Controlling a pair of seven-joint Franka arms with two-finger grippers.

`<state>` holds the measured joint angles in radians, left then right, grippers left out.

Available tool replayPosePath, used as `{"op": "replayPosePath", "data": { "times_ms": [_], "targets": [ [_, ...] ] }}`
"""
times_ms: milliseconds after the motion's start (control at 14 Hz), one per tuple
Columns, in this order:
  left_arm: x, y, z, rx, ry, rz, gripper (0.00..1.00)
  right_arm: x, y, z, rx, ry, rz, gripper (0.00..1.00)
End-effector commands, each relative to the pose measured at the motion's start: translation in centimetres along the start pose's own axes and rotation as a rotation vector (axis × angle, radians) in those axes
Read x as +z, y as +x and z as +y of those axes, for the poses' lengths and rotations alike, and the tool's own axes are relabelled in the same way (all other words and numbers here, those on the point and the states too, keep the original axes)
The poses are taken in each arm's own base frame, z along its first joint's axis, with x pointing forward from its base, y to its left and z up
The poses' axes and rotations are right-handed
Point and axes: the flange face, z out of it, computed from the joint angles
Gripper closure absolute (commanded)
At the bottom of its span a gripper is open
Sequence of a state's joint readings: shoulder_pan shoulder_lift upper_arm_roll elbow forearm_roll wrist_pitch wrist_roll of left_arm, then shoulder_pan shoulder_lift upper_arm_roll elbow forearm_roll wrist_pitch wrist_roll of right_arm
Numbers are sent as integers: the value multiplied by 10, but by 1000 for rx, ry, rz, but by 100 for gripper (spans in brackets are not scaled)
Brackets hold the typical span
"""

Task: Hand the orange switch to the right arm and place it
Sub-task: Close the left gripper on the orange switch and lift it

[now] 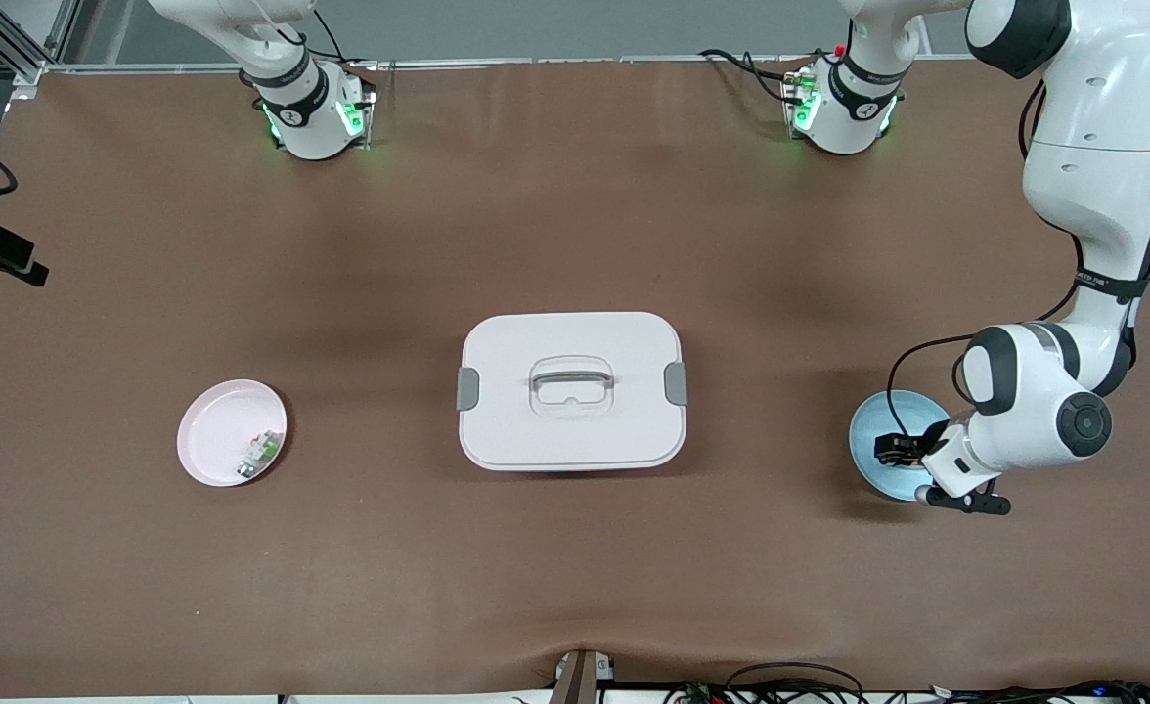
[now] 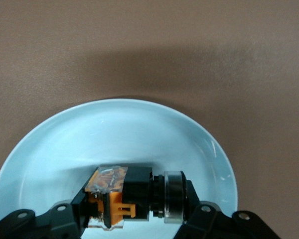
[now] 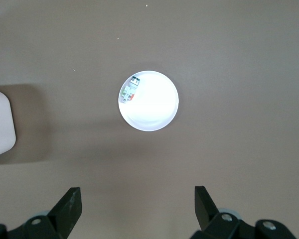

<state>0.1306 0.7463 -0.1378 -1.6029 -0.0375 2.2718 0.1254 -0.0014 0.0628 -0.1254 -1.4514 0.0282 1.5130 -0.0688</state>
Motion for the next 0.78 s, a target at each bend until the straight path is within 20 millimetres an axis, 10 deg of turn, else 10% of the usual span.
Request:
{"op": "replayPosePath", "data": {
  "times_ms": [0, 712],
  "targets": [
    [-26, 0, 24, -121, -6, 14, 54, -8, -3, 1, -2, -11, 16, 0],
    [-79, 2, 73, -706, -13, 63, 53, -6, -2, 1, -1, -9, 13, 0]
  ]
}}
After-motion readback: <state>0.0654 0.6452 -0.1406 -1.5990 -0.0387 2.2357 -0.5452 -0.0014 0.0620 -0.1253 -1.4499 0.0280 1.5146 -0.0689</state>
